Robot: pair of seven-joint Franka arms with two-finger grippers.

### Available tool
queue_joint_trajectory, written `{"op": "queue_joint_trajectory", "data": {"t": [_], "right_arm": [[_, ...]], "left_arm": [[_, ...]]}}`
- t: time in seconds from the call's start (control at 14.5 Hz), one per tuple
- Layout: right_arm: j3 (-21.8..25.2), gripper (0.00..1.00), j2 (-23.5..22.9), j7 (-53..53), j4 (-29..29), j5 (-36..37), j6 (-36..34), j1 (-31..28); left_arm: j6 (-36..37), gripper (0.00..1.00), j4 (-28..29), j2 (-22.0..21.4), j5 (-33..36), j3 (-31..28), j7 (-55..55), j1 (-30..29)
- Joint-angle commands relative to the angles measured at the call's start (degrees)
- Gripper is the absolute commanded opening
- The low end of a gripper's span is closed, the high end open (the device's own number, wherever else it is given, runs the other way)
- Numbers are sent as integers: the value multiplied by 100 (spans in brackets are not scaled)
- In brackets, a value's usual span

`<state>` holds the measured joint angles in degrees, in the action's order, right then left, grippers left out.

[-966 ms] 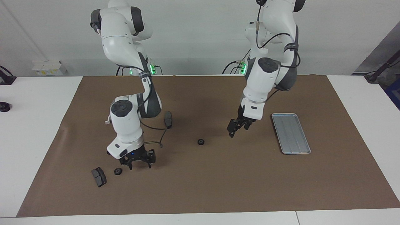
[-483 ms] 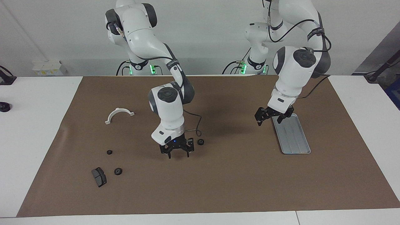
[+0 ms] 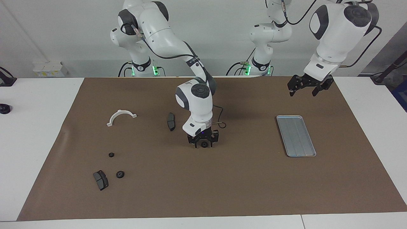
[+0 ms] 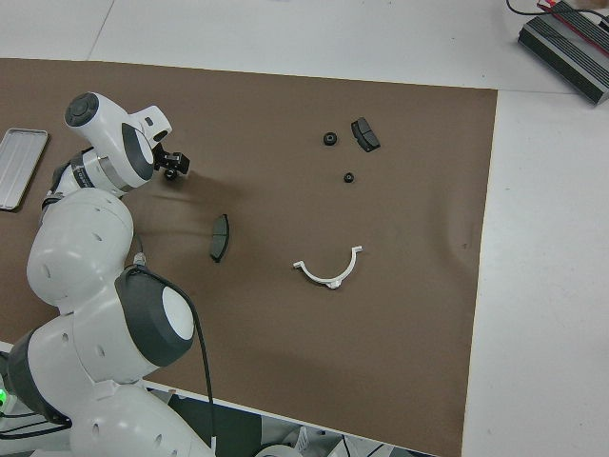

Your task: Place bearing gear from tray to pile

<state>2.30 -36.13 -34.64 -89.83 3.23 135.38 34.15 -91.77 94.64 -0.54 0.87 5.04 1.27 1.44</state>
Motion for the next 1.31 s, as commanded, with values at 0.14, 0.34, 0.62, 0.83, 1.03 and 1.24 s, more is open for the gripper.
{"op": "queue_joint_trajectory", "data": {"t": [0.14, 0.34, 0.62, 0.83, 1.03, 1.24], "right_arm": [[24, 63, 150, -218, -288, -42, -3, 109], [24, 47, 229, -253, -438, -33, -2, 110], [24, 29, 220, -245, -430, -33, -38, 84], [51, 25, 220, -157, -307, 37, -212, -118], [51, 24, 237, 377, -228, 28, -345, -653], [42, 24, 404, 1361, -201, -33, -687, -1364]], "left_arm": [[336, 100, -193, 134, -60, 23, -144, -240], [213, 100, -68, 1, -60, 23, -153, -250], [116, 100, -341, 36, -403, -3, -171, -408], [160, 100, -244, -16, -394, -3, -118, -425], [151, 100, -209, -25, -394, -3, -118, -478], [151, 100, -209, -25, -394, -3, -118, -478]]}}
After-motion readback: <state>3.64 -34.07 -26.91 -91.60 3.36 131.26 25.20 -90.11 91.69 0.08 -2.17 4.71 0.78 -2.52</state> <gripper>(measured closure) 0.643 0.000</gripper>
